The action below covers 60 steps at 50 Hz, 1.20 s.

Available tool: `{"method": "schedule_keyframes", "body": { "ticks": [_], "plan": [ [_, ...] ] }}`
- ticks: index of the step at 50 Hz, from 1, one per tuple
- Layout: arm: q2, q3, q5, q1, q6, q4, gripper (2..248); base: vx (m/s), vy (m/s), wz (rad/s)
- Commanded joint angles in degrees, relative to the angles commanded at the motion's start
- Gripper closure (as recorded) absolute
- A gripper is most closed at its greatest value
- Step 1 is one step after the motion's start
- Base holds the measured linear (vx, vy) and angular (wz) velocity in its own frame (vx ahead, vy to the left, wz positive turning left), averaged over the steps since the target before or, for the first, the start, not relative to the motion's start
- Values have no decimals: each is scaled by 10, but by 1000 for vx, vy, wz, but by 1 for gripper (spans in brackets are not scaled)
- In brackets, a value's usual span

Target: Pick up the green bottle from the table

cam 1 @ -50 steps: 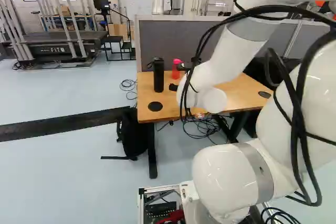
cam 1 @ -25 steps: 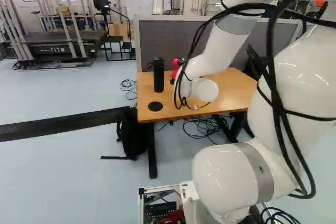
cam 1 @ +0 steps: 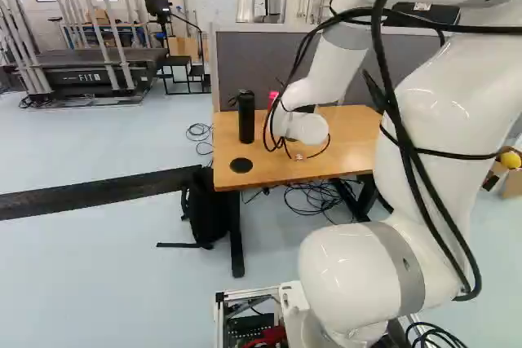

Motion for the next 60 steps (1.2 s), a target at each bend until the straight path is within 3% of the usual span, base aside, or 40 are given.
{"method": "schedule_keyframes", "body": {
  "ticks": [23, 41, 42, 47, 48, 52, 53, 57, 58, 60],
  "plan": [
    [-54, -62, 0, -8, 0, 76, 3, 0, 0, 0],
    [-63, -72, 0, -9, 0, 86, 3, 0, 0, 0],
    [-63, -72, 0, -9, 0, 86, 18, 0, 0, 0],
    [-63, -72, 0, -9, 0, 86, 18, 0, 0, 0],
    [-63, -72, 0, -9, 0, 86, 56, 0, 0, 0],
    [-63, -72, 0, -9, 0, 86, 56, 0, 0, 0],
    [-63, -72, 0, -9, 0, 86, 95, 0, 0, 0],
    [-63, -72, 0, -9, 0, 86, 95, 0, 0, 0],
    [-63, -72, 0, -9, 0, 86, 127, 0, 0, 0],
    [-63, -72, 0, -9, 0, 86, 127, 0, 0, 0]
  ]
}}
